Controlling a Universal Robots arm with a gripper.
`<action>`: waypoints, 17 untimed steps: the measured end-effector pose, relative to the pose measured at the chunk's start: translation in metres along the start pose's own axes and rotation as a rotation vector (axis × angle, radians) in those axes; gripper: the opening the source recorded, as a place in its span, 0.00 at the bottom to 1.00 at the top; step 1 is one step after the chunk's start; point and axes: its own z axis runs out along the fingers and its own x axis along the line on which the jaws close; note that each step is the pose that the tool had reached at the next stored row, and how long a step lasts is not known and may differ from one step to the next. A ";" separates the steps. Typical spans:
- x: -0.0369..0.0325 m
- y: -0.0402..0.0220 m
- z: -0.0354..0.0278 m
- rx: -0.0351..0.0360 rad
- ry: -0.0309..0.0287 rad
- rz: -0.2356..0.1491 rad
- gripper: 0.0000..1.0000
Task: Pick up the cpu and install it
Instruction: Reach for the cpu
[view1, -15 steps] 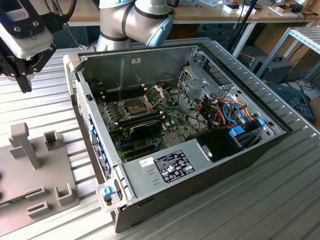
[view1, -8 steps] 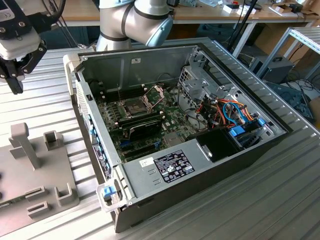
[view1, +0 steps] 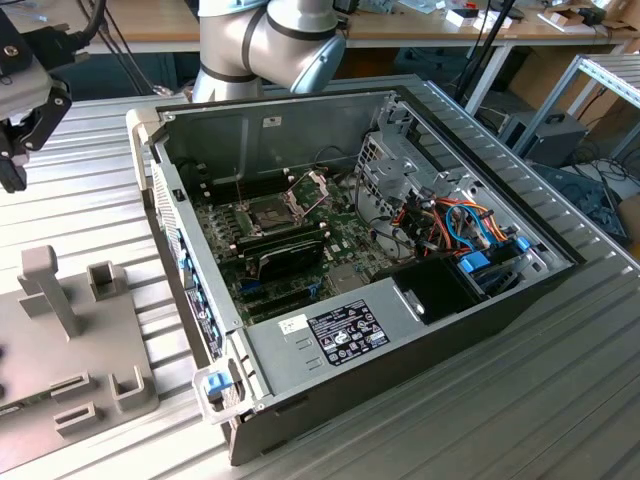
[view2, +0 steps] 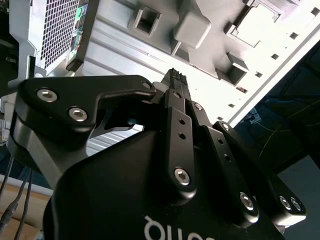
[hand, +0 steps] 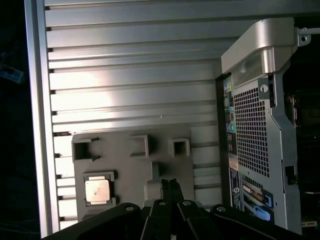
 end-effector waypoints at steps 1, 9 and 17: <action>0.0018 -0.0001 0.0000 0.0001 0.0001 0.000 0.11; 0.0111 -0.0009 0.0002 0.0000 0.0000 0.000 0.11; 0.0137 -0.0010 0.0005 0.0001 0.0000 0.000 0.11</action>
